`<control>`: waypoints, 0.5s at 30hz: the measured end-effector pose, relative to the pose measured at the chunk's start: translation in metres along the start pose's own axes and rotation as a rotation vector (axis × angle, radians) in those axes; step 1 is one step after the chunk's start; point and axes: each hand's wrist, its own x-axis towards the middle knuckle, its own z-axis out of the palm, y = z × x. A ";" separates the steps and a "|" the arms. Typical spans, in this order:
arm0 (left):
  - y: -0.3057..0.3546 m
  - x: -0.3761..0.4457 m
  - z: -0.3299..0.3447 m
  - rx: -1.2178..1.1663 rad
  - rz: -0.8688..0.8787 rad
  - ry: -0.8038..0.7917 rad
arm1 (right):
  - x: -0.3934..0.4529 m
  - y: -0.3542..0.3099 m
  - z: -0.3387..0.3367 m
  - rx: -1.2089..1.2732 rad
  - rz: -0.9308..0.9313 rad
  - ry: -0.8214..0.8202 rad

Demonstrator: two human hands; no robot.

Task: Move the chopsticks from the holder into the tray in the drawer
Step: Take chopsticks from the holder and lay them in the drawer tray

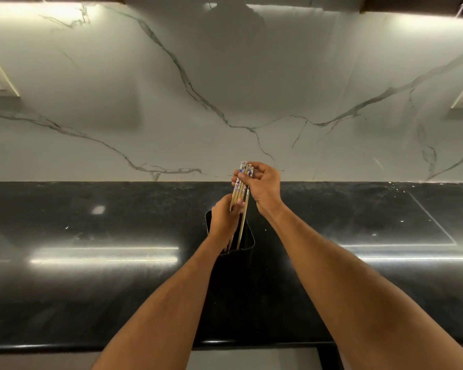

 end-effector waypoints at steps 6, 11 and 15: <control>0.037 -0.019 -0.026 -0.275 0.013 -0.216 | -0.016 -0.051 0.001 -0.050 -0.130 -0.061; 0.068 -0.039 -0.041 -0.299 0.031 -0.217 | -0.040 -0.086 0.005 -0.039 -0.178 -0.084; 0.086 -0.057 -0.055 -0.270 -0.003 -0.156 | -0.059 -0.110 0.010 -0.063 -0.158 -0.107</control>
